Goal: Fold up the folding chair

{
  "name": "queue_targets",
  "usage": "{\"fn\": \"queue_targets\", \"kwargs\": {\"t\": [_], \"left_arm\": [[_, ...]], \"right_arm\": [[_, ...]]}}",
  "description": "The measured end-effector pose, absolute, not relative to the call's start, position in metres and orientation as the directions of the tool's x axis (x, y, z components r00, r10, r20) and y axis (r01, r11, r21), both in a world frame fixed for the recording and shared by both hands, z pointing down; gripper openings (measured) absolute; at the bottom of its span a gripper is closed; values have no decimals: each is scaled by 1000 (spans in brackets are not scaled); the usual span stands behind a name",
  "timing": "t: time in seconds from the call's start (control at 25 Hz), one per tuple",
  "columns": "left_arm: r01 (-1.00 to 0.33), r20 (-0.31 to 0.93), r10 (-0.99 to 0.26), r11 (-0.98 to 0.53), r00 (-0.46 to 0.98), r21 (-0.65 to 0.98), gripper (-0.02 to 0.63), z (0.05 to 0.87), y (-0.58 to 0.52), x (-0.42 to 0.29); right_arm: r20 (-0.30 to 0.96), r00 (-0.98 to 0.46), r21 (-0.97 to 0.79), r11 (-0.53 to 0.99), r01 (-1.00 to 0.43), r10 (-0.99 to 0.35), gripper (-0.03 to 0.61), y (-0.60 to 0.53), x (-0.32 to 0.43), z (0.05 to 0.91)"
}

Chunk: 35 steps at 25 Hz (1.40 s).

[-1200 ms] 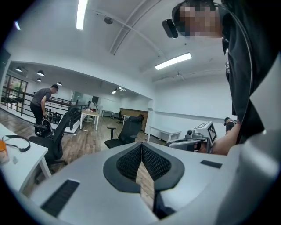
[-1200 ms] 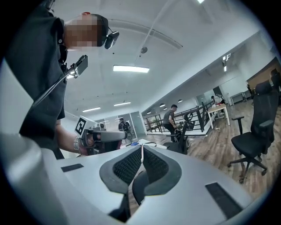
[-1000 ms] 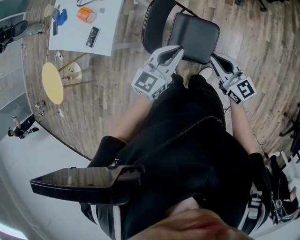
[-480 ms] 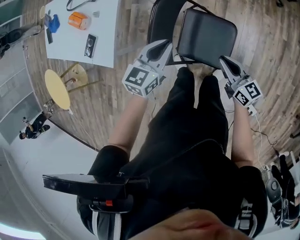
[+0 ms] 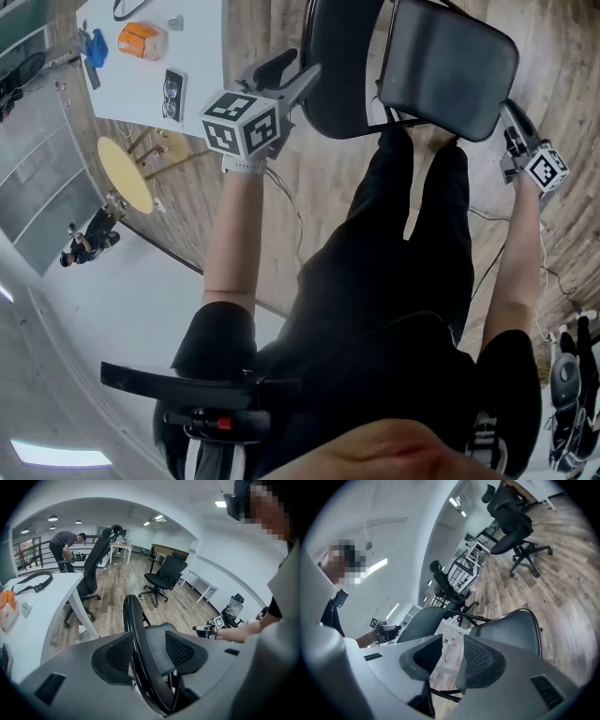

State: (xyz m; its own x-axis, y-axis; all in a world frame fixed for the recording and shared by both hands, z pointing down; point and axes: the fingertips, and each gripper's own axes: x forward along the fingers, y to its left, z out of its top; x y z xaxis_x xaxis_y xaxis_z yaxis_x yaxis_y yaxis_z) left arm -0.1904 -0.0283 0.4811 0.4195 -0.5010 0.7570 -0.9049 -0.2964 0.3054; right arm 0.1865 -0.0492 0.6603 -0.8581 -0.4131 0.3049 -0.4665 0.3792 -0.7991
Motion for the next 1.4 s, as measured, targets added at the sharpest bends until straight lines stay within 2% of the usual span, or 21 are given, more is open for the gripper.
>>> {"fn": "queue_targets", "kwargs": {"t": [0.2, 0.44, 0.56, 0.64, 0.76, 0.92, 1.04, 1.2, 1.32, 1.4], "left_arm": [[-912, 800, -439, -225, 409, 342, 213, 507, -30, -209], [-906, 821, -382, -169, 424, 389, 221, 530, -33, -212], [-909, 844, -339, -166, 417, 382, 222, 542, -31, -207], [-908, 852, -312, -158, 419, 389, 222, 548, -30, -203], [-903, 858, -283, -155, 429, 401, 222, 556, -34, -196], [-898, 862, -252, -156, 439, 411, 222, 567, -38, -188], [-900, 871, -231, -153, 434, 408, 222, 574, -37, -185], [-905, 881, -211, -154, 423, 397, 218, 580, -36, -182], [-904, 885, -192, -152, 424, 400, 183, 582, -38, -181], [-894, 876, -187, -154, 444, 420, 134, 582, -38, -176]], "right_arm": [[349, -871, -850, 275, -450, -345, 221, -44, 232, 742], [366, -898, -891, 184, -414, -246, 292, -39, 264, 807], [409, -887, -901, 61, -430, -217, 301, -35, 274, 841], [382, -899, -921, -5, -390, -213, 304, -37, 269, 853], [373, -910, -916, 82, -392, -181, 305, -46, 263, 870], [435, -890, -895, 40, -444, -139, 307, -42, 265, 902], [436, -891, -898, 4, -440, -129, 312, -39, 267, 916], [350, -925, -936, -12, -352, -146, 325, -44, 258, 921], [285, -944, -959, -45, -281, -164, 325, -49, 246, 921], [222, -958, -975, -68, -213, -182, 324, -51, 235, 916]]}}
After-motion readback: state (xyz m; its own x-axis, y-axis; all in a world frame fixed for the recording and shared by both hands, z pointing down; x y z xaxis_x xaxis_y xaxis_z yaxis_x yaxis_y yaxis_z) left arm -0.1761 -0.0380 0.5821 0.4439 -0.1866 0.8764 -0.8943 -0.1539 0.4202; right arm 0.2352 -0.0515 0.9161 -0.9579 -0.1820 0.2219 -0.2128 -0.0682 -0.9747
